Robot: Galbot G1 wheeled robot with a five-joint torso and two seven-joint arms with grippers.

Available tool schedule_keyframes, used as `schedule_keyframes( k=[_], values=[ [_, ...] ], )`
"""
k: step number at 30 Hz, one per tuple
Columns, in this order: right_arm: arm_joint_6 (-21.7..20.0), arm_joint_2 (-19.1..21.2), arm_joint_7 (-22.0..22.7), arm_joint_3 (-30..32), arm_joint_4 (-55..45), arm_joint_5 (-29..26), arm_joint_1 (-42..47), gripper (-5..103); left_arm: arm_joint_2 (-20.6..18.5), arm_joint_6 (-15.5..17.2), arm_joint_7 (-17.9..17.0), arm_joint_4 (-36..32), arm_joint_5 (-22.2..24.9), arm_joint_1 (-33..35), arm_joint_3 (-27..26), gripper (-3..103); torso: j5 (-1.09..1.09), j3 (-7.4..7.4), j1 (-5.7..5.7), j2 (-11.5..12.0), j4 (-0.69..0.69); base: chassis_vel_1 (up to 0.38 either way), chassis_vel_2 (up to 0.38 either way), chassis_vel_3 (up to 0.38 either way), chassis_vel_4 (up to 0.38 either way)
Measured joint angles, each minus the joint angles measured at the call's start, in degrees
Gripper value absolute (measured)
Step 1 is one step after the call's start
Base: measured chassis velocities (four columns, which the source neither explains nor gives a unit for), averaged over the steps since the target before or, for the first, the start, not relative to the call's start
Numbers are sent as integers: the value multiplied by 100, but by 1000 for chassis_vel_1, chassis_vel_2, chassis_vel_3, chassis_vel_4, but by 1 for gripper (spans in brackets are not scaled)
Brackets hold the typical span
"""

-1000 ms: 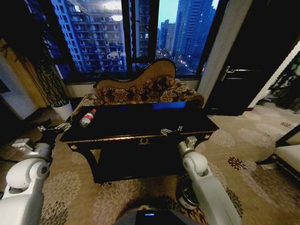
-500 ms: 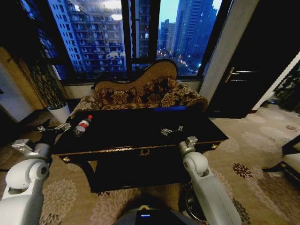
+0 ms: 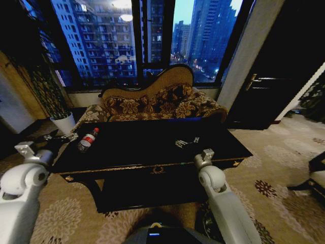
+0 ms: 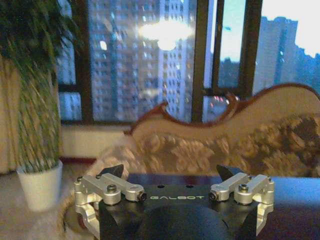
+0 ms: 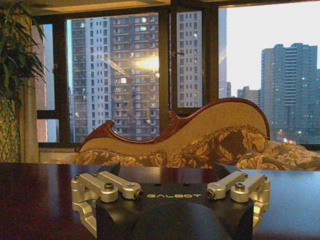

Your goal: Move to the front of the table and place the trash on the table into the trash bin.

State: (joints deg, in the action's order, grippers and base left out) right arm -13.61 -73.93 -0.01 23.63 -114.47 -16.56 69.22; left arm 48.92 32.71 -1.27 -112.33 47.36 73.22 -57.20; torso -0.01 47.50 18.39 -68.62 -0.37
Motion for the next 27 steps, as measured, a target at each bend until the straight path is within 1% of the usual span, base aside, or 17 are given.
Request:
schedule_keyframes(
  k=[1,2,5,7,8,10,18,21,27],
  values=[
    [13,-3,0,3,12,14,4,100,-58,105,32,73,82,-59,27,100,0,0,0,0,0,0,0,0,0],
    [34,-7,0,4,33,41,11,100,-155,266,137,214,159,-157,97,100,0,1,1,1,-1,0,0,0,0],
    [53,-10,0,2,56,70,15,100,-278,418,261,476,180,-340,252,100,-1,1,3,1,0,0,0,0,0],
    [69,-14,0,1,85,100,16,100,-349,689,438,764,174,-582,409,100,-1,1,3,1,-1,0,0,0,0],
    [69,-14,0,1,85,100,16,100,-349,689,438,764,174,-582,409,100,-1,1,3,1,-1,0,0,0,0],
    [84,-13,0,1,116,127,20,100,-387,828,581,933,147,-714,543,100,0,1,3,1,-1,0,0,0,0],
    [122,-7,0,21,177,159,28,100,-336,850,658,1129,-203,-912,855,100,0,1,3,1,0,0,0,0,0],
    [139,-6,0,24,195,172,33,100,-259,847,718,1258,-422,-998,1049,100,0,1,3,1,0,0,0,0,0],
    [155,-3,0,19,218,176,16,100,-91,832,723,1251,-561,-1100,1228,100,0,2,3,1,0,0,0,0,0]
  ],
)
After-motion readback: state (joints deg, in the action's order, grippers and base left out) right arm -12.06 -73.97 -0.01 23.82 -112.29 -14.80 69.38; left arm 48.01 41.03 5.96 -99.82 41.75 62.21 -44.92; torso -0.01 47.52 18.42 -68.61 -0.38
